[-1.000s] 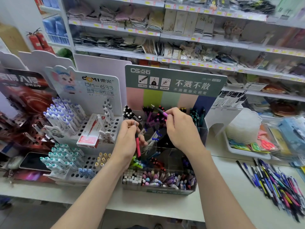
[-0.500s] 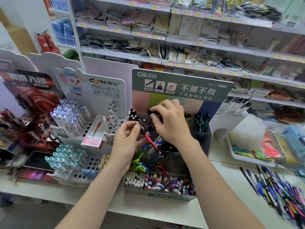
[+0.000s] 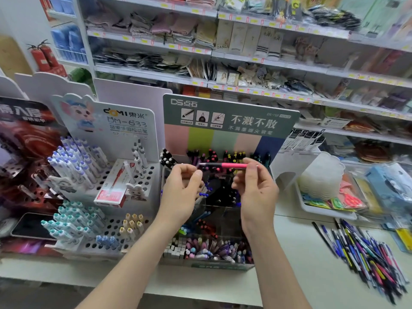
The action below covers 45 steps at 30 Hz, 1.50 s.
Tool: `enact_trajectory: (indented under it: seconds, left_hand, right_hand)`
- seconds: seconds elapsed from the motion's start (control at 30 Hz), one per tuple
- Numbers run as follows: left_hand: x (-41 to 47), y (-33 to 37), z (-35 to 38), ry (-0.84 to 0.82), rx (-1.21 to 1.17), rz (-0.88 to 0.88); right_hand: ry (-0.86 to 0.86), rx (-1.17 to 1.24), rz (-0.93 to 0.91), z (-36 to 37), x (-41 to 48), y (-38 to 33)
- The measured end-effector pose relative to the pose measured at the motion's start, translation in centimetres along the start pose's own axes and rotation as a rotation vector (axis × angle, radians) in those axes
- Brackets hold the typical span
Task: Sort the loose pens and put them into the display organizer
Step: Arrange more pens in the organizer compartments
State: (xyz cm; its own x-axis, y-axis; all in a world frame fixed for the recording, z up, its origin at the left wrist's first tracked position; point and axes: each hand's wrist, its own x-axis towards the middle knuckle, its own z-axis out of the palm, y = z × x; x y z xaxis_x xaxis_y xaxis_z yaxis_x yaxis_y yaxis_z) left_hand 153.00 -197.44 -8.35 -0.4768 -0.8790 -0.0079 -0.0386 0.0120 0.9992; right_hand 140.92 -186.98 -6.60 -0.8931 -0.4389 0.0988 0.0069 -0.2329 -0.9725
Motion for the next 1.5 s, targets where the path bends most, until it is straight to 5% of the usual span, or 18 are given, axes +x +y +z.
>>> enact_trajectory:
  seconds: [0.1, 0.2, 0.33, 0.47, 0.57, 0.7, 0.77, 0.93, 1.1, 1.33, 1.5]
  left_hand:
    - [0.9, -0.3, 0.0, 0.061, 0.435, 0.336]
    - [2.2, -0.3, 0.5, -0.01, 0.649, 0.488]
    - [4.0, 0.0, 1.6, -0.101, 0.808, 0.527]
    - [6.0, 0.5, 1.4, -0.026, 0.851, 0.549]
    - [6.9, 0.9, 0.8, 0.08, 0.896, 0.541]
    - [6.3, 0.7, 1.0, 0.094, 0.965, 0.574]
    - [6.1, 0.4, 1.1, 0.03, 0.999, 0.594]
    - [5.7, 1.0, 1.1, -0.117, 0.897, 0.487]
    - [5.8, 0.6, 1.4, -0.084, 0.822, 0.448]
    - [2.9, 0.0, 1.0, -0.028, 0.699, 0.61]
    - [0.4, -1.1, 1.8, -0.457, 0.525, 0.311]
  right_hand:
    - [0.164, -0.425, -0.335, -1.0, 1.7, -0.7]
    - [-0.005, -0.745, -0.521, -0.8, 3.9, -0.2]
    - [-0.405, -1.072, -0.541, 0.5, 5.7, 0.9]
    - [-0.328, -1.222, -0.538, 1.1, 6.9, 0.1]
    - [-0.558, -1.255, -0.362, 1.3, 7.7, -0.6]
    - [-0.64, -1.353, -0.346, 1.2, 8.1, -0.9]
    - [-0.712, -1.356, -0.37, 1.4, 8.2, -0.5]
    - [-0.506, -1.202, -0.386, 0.9, 8.7, 0.3]
    - [-0.569, -0.96, -0.408, 0.5, 8.1, -0.1]
    - [-0.2, -0.769, -0.552, -0.8, 3.5, -0.6]
    - [-0.126, -0.677, -0.263, -3.6, -1.1, 0.4]
